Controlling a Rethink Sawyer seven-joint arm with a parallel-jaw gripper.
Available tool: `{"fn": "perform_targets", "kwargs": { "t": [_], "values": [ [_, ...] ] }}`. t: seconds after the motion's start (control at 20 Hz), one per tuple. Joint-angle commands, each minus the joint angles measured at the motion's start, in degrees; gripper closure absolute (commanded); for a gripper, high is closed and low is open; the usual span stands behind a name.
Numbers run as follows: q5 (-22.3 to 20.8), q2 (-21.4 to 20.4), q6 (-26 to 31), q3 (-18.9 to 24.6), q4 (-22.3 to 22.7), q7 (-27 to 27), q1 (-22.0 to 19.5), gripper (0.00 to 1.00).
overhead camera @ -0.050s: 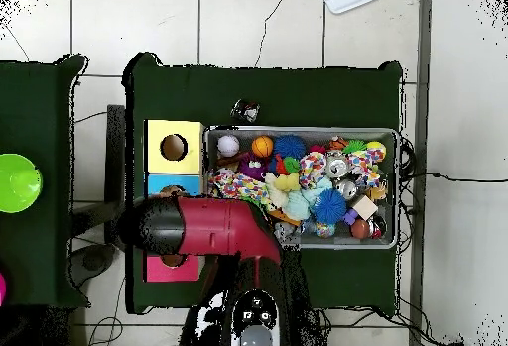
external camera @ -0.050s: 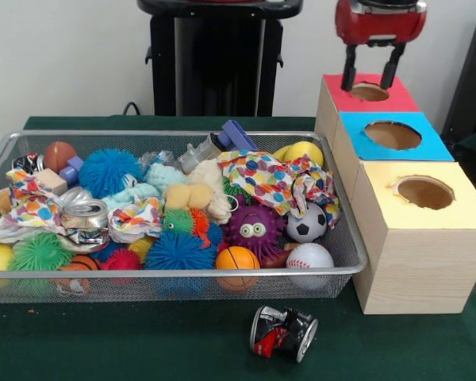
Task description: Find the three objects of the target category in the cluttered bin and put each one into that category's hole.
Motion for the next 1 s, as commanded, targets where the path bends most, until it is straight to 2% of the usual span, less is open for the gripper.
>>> {"fn": "perform_targets", "kwargs": {
  "t": [0.05, 0.35, 1.0],
  "values": [
    [-4.98, 2.23, 5.75, 6.40, -7.17, -6.80, -5.62, 0.00],
    [-8.40, 4.41, 6.50, 9.79, -11.07, -9.55, -9.74, 0.00],
    [-16.49, 8.13, 4.23, 17.09, -14.77, -14.12, -19.01, 0.00]
  ]
}}
